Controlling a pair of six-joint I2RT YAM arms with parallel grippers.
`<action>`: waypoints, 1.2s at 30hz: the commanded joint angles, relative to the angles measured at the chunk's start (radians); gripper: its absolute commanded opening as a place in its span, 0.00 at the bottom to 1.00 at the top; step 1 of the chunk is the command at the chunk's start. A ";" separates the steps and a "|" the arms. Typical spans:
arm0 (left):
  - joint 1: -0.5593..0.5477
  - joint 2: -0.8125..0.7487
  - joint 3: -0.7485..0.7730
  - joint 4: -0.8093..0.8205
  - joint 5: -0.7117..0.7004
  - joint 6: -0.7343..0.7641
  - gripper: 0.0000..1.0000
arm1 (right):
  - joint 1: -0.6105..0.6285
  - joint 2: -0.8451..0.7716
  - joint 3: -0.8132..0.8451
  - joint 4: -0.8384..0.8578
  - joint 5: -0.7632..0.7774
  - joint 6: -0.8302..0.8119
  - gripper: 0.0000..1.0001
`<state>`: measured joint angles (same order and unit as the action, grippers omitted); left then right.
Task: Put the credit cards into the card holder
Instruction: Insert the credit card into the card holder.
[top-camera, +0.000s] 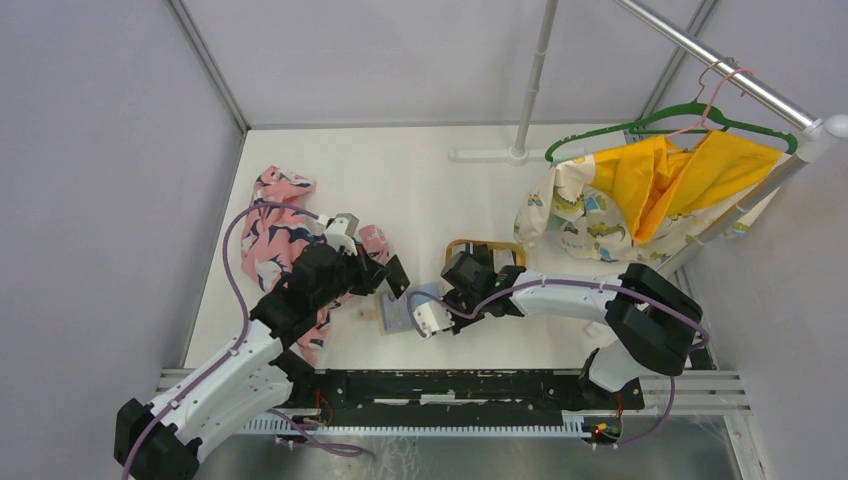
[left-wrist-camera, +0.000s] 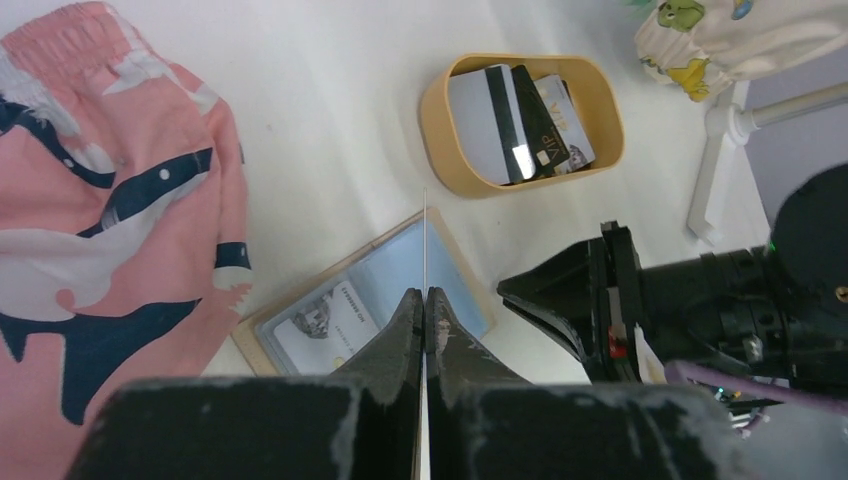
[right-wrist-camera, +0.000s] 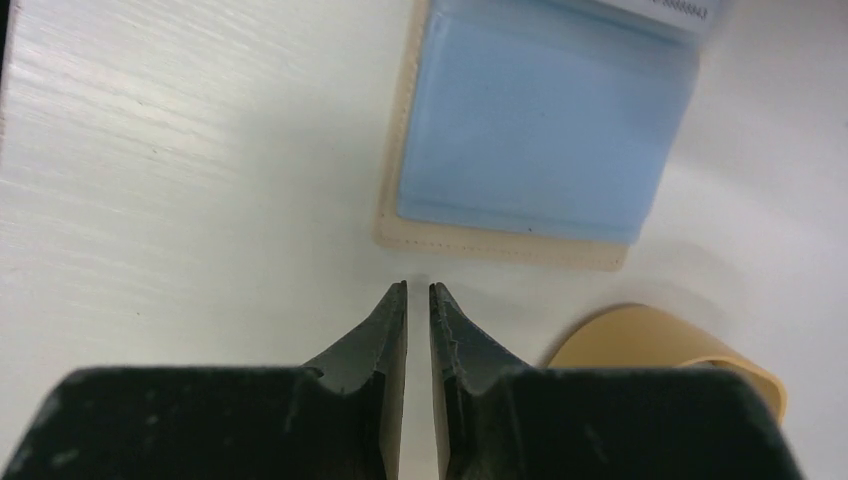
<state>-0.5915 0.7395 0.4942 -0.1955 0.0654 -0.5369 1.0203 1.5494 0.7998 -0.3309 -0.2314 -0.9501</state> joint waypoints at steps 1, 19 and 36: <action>-0.002 0.001 -0.026 0.098 0.082 -0.086 0.02 | -0.050 -0.040 0.008 -0.017 -0.086 0.018 0.20; -0.002 -0.023 -0.131 0.117 0.086 -0.127 0.02 | -0.286 -0.011 -0.058 0.294 -0.431 0.598 0.65; -0.001 0.021 -0.178 0.129 0.075 -0.124 0.02 | -0.341 0.112 -0.071 0.423 -0.349 1.140 0.63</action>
<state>-0.5915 0.7414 0.3252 -0.1188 0.1421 -0.6353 0.6788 1.6341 0.7277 0.0376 -0.5991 0.0807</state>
